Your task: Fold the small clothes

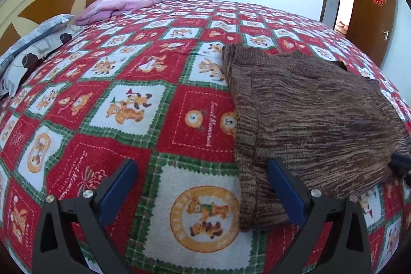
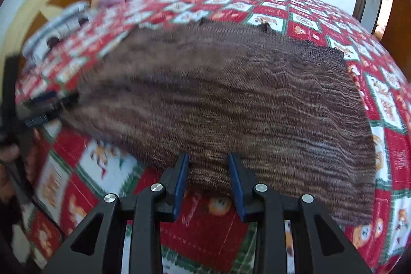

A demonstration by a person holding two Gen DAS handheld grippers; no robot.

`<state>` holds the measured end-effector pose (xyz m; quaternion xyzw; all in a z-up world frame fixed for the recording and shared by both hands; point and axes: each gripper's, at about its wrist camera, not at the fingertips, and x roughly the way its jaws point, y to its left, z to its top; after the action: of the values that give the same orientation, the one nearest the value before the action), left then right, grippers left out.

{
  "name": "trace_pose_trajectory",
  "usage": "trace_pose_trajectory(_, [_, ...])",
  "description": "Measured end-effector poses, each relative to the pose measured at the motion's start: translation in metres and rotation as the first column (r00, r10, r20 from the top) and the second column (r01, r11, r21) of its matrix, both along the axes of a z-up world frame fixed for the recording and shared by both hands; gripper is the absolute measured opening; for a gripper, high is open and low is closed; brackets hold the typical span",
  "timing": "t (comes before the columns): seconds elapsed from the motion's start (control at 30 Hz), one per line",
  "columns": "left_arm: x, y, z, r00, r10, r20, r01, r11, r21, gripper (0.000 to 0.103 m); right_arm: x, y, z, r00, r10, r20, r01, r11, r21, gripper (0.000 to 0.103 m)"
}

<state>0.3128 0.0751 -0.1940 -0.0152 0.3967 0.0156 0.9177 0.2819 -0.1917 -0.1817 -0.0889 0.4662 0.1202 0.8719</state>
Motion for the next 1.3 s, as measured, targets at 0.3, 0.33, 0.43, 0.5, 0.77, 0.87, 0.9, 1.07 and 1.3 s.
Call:
trace_pose_trajectory(0.3, [-0.002,-0.004,-0.002,1.000,-0.001,0.017,0.000,1.000,0.016,0.103,0.002,0.015,0.030,0.994,0.009,0.105,-0.017,0.997,0.081,0.033])
trace_pose_trajectory(0.33, [-0.002,-0.004,-0.002,1.000,0.000,0.017,0.000,1.000,0.016,0.103,0.006,0.023,0.022,0.996,0.021,0.090,-0.028,0.997,0.076,0.034])
trace_pose_trajectory(0.43, [-0.002,-0.004,-0.003,1.000,-0.001,0.015,0.000,1.000,0.014,0.103,0.009,0.039,-0.004,0.999,0.022,0.039,-0.023,0.999,0.042,0.034])
trace_pose_trajectory(0.5, [-0.003,-0.004,-0.003,1.000,-0.001,0.014,0.001,1.000,0.013,0.103,-0.003,0.044,-0.006,0.997,0.018,0.079,-0.019,1.000,0.011,0.034])
trace_pose_trajectory(0.77, [-0.001,-0.003,-0.001,1.000,-0.004,0.011,0.004,1.000,0.004,0.103,-0.015,0.044,-0.003,0.993,0.074,0.095,-0.071,0.997,-0.033,0.034])
trace_pose_trajectory(0.87, [-0.002,-0.001,0.003,1.000,-0.017,0.002,0.017,1.000,-0.011,0.103,-0.025,0.046,0.001,0.990,0.088,0.112,-0.084,0.996,-0.041,0.035])
trace_pose_trajectory(0.9, [-0.003,0.000,0.005,1.000,-0.021,0.003,0.021,1.000,-0.018,0.103,-0.028,0.047,0.004,0.988,0.096,0.118,-0.092,0.995,-0.033,0.035])
trace_pose_trajectory(1.07, [-0.008,0.012,0.017,0.999,-0.038,0.027,0.039,0.999,-0.034,0.103,-0.043,0.068,0.015,0.968,0.179,0.174,-0.174,0.984,-0.043,0.035])
trace_pose_trajectory(1.3, [0.007,0.049,0.029,0.998,-0.002,0.061,0.005,0.999,-0.046,0.103,-0.040,0.114,0.010,0.939,0.289,0.185,-0.277,0.957,-0.087,0.036])
